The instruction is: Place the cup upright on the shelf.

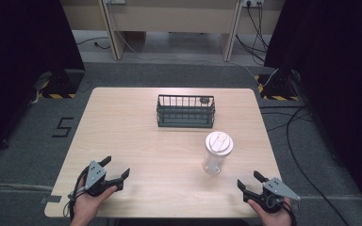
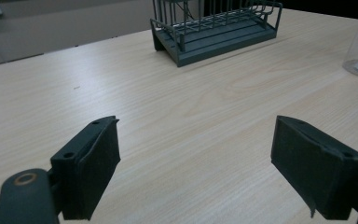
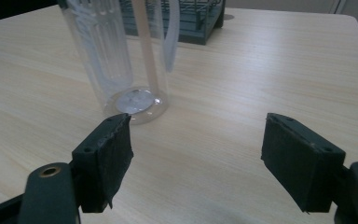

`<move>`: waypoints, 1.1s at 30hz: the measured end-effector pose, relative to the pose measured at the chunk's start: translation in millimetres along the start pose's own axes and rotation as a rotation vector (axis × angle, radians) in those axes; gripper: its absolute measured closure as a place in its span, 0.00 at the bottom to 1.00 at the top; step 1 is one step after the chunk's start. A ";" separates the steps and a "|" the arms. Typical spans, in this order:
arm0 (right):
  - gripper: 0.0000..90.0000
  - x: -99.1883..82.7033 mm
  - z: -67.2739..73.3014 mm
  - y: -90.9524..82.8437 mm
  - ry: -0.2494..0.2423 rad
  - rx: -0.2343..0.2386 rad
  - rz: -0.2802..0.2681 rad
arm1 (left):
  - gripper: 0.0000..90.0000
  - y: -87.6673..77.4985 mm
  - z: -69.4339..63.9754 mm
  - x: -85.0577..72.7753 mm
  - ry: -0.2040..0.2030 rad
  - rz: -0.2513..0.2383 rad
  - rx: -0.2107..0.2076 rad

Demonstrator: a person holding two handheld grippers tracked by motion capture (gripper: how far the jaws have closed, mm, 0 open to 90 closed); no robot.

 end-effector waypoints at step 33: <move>0.25 33.8 32.9 40.8 -0.074 0.112 -0.002 | 0.17 -1.8 -2.3 -2.2 -0.027 0.010 0.016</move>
Point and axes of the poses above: each handheld gripper's, and its own axes: y roughly forward along the jaws, x roughly out of its top, z roughly to its left, the point moved 6 cm from there along y, roughly forward along the jaws, and after that the axes turned 3 degrees about -y, right-handed, at the moved point
